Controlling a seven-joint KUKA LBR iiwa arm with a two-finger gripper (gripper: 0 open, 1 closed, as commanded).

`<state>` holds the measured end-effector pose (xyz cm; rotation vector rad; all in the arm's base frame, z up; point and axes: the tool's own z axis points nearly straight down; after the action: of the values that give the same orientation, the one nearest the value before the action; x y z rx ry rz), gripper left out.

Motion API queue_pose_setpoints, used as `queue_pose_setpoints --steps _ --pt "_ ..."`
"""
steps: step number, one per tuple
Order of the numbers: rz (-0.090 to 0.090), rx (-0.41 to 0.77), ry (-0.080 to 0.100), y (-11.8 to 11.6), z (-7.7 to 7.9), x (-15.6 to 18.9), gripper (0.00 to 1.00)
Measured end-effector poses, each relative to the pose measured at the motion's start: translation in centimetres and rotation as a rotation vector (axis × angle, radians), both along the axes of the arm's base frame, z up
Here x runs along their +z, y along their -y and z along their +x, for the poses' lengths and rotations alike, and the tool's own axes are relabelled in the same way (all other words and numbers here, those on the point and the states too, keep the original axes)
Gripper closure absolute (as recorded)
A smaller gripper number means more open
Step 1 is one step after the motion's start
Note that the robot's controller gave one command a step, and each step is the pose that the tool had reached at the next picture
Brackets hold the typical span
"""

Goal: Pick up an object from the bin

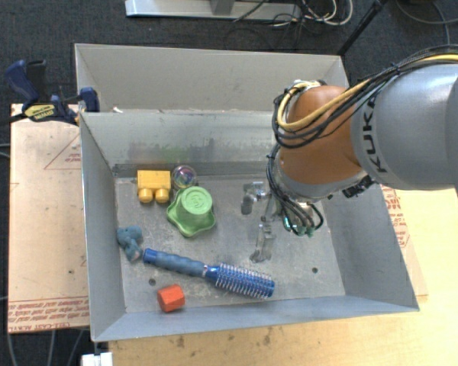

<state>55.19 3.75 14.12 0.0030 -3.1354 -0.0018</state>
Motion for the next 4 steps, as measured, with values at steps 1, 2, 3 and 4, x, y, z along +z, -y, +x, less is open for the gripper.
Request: queue_pose_setpoints --steps 1,2,3,4 --pt "-0.001 -0.063 -0.002 2.0 -7.0 -1.4 0.0" --pt "0.001 0.086 0.015 -0.6 -6.2 -7.1 0.0" --pt "0.0 0.085 0.006 -0.5 -6.5 -7.2 1.0" --pt "-0.001 0.045 0.016 0.6 -4.5 7.3 1.0"
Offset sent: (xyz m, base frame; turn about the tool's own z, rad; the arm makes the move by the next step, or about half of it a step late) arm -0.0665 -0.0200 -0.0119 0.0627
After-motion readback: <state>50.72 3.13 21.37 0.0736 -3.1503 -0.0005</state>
